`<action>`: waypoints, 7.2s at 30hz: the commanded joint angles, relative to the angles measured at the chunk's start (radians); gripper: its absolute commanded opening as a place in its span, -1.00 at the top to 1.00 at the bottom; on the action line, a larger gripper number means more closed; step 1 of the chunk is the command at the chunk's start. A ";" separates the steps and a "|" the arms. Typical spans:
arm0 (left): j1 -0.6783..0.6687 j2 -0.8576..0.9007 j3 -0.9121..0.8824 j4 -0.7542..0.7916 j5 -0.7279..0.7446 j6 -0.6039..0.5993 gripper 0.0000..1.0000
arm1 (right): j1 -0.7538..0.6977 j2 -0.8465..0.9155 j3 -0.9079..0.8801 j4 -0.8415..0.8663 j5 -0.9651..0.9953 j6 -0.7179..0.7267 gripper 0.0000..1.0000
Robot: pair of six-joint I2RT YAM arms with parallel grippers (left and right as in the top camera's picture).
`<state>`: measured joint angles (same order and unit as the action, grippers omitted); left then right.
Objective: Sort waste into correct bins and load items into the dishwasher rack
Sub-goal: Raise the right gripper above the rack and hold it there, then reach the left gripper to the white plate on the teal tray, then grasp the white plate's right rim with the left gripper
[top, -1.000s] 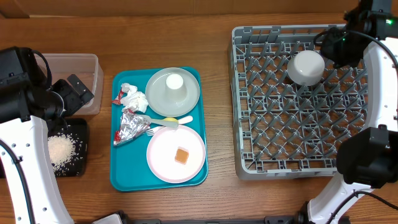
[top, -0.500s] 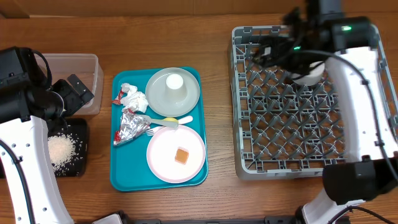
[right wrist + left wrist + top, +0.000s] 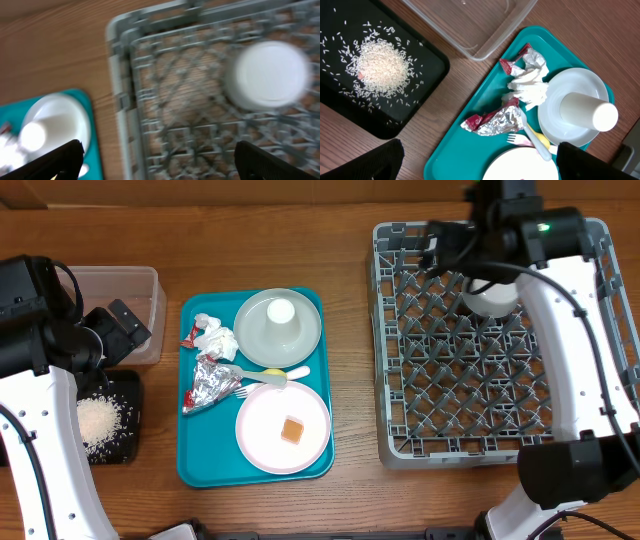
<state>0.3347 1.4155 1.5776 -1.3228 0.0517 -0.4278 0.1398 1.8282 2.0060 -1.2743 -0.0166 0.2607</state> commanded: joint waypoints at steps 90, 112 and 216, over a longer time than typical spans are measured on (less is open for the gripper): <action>-0.427 0.019 -0.746 0.311 0.098 -0.043 -0.64 | -0.096 -0.010 0.003 -0.016 0.098 0.032 -1.00; -0.427 0.232 -0.752 0.419 0.098 -0.026 -0.47 | -0.096 -0.010 0.003 -0.016 0.098 0.032 -1.00; -1.214 0.288 -0.528 0.359 -0.046 0.243 -0.61 | -0.096 -0.010 0.003 -0.016 0.098 0.032 -1.00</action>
<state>-0.8761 1.7004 1.0531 -0.9489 0.0647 -0.1986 0.0418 1.8282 2.0060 -1.2945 0.0700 0.2882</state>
